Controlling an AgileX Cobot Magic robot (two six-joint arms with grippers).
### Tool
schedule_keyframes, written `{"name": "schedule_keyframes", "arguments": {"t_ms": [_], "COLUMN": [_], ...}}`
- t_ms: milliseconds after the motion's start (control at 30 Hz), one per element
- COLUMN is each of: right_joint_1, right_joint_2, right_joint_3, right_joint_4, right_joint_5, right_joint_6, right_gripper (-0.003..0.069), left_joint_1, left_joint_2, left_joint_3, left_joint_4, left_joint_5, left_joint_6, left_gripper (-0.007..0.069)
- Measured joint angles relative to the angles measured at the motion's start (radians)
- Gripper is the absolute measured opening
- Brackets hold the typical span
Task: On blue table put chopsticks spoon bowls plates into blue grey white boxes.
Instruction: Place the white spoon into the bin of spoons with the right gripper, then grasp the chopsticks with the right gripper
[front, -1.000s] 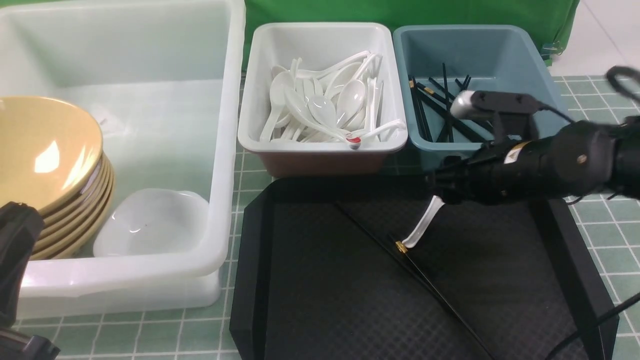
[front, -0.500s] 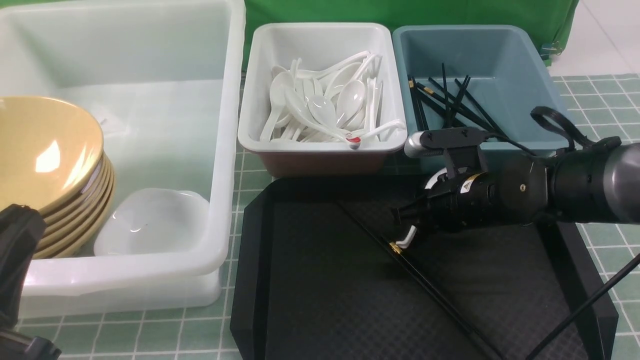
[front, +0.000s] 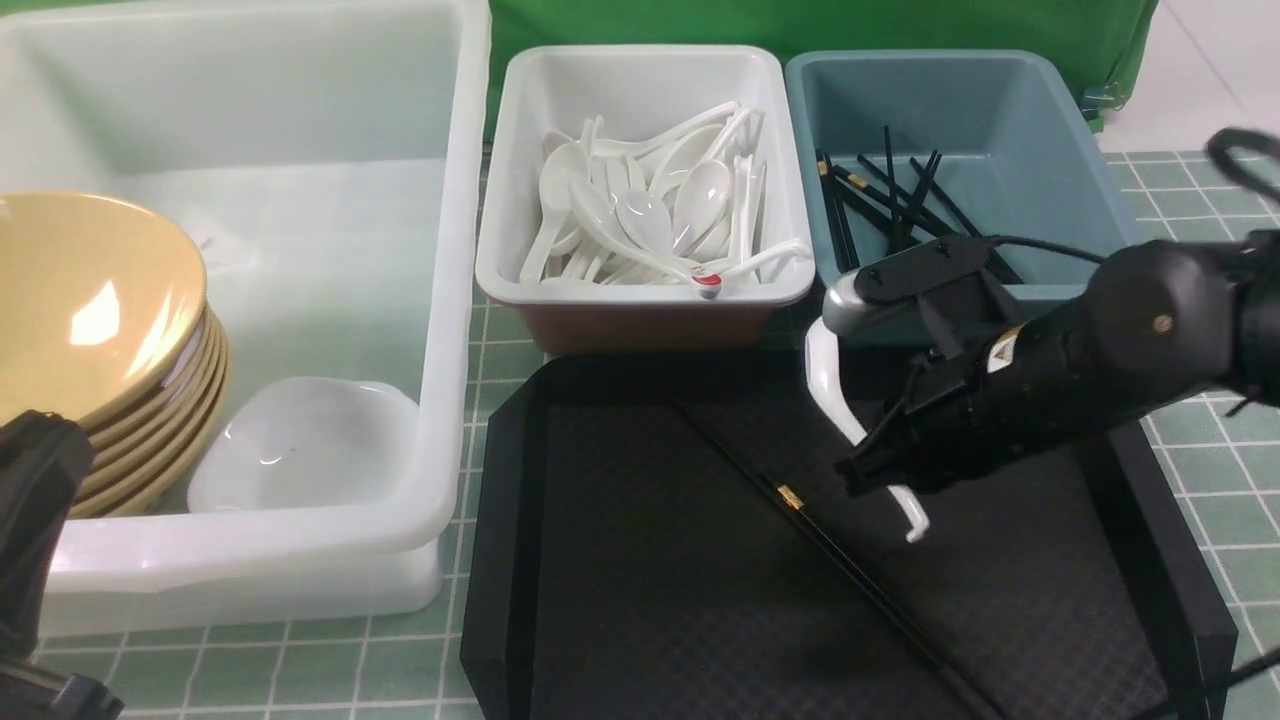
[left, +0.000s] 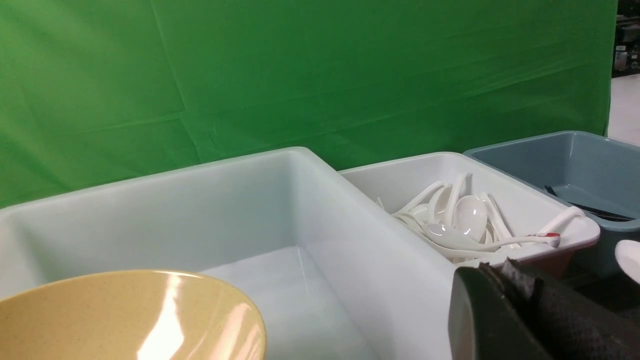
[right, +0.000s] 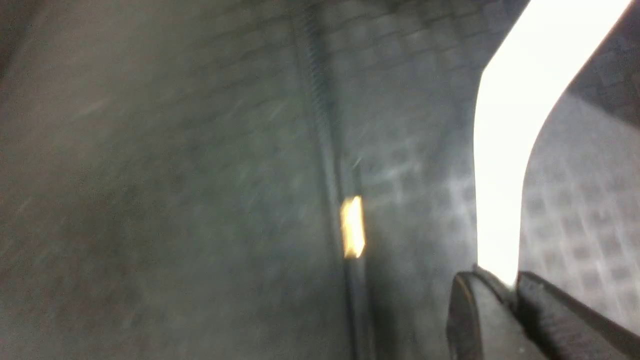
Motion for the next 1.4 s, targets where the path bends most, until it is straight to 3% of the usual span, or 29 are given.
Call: {"name": "schedule_keyframes", "arguments": {"t_ms": [133, 233, 333, 433, 533, 600, 667, 833, 933, 1000, 1100, 1233, 1400], "right_joint_1": [0.010, 0.033, 0.089, 0.113, 0.111, 0.105, 0.083, 0.032, 0.004, -0.007, 0.002, 0.042, 0.074], "right_joint_2": [-0.081, -0.118, -0.096, -0.001, 0.143, 0.208, 0.322, 0.390, 0.341, 0.284, 0.187, 0.103, 0.108], "right_joint_3": [-0.001, -0.035, -0.114, -0.203, -0.338, -0.402, -0.521, -0.686, -0.736, -0.737, -0.650, -0.383, -0.113], "right_joint_4": [0.011, 0.057, 0.094, 0.108, 0.113, 0.114, 0.114, 0.108, 0.089, 0.050, -0.008, -0.029, -0.032], "right_joint_5": [0.080, 0.001, -0.373, -0.621, -0.689, -0.660, -0.527, -0.119, 0.123, 0.270, 0.334, 0.310, 0.206], "right_joint_6": [-0.028, -0.041, -0.082, -0.084, -0.088, -0.089, -0.089, -0.089, -0.080, -0.042, -0.014, -0.003, -0.003], "right_gripper": [0.0085, 0.0085, 0.0085, 0.0085, 0.0092, 0.0106, 0.0165, 0.0371, 0.0432, 0.0428, 0.0387, 0.0324, 0.0297], "left_joint_1": [0.000, 0.000, 0.000, 0.000, 0.000, 0.000, 0.000, 0.000, 0.000, 0.000, 0.000, 0.000, 0.000], "left_joint_2": [0.000, 0.000, 0.000, 0.000, 0.000, 0.000, 0.000, 0.000, 0.000, 0.000, 0.000, 0.000, 0.000], "left_joint_3": [0.000, 0.000, 0.000, 0.000, 0.000, 0.000, 0.000, 0.000, 0.000, 0.000, 0.000, 0.000, 0.000], "left_joint_4": [0.000, 0.000, 0.000, 0.000, 0.000, 0.000, 0.000, 0.001, 0.001, 0.001, 0.001, 0.001, 0.001], "left_joint_5": [0.000, 0.002, 0.002, 0.002, 0.003, 0.003, 0.003, 0.006, 0.006, 0.006, 0.006, 0.000, 0.000], "left_joint_6": [0.000, 0.000, 0.000, 0.000, 0.000, 0.000, 0.000, 0.000, 0.000, 0.000, 0.000, 0.000, 0.000], "left_gripper": [0.0005, 0.0005, 0.0005, 0.0005, 0.0005, 0.0005, 0.0005, 0.0005, 0.0005, 0.0005, 0.0005, 0.0005, 0.0005]}}
